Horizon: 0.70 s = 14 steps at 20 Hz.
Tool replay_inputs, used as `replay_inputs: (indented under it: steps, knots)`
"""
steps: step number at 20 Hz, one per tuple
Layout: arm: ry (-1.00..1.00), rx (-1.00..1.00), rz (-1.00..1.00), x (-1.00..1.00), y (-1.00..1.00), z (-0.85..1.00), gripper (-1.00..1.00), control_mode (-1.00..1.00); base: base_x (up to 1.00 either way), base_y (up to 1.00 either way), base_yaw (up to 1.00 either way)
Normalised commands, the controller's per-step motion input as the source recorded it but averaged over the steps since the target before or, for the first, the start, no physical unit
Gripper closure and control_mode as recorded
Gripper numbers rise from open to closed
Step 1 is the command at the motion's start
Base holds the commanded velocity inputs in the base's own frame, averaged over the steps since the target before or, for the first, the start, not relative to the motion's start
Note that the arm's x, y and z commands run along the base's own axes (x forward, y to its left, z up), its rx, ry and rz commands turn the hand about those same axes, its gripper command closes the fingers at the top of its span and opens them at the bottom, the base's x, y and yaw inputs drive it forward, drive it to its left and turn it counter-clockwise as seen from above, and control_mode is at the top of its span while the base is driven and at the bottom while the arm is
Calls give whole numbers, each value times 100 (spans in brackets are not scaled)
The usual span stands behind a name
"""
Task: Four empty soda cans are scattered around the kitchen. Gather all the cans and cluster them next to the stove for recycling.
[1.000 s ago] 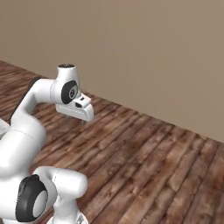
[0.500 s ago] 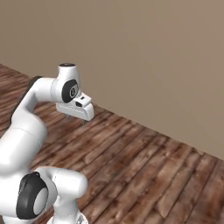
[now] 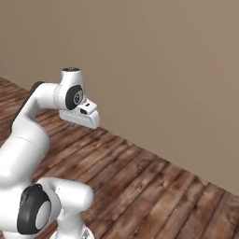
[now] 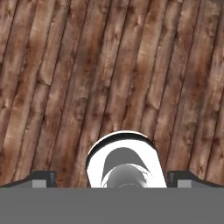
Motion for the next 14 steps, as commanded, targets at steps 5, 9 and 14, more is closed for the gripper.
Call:
replay_inputs:
  steps: [5,9,14]
  knots:
    - [0,0,0,0,0,0,-100,100,99,-30,8]
    - [0,0,0,0,0,0,-100,100,97,-5,10]
    - [0,0,0,0,0,0,-100,100,55,15,23]
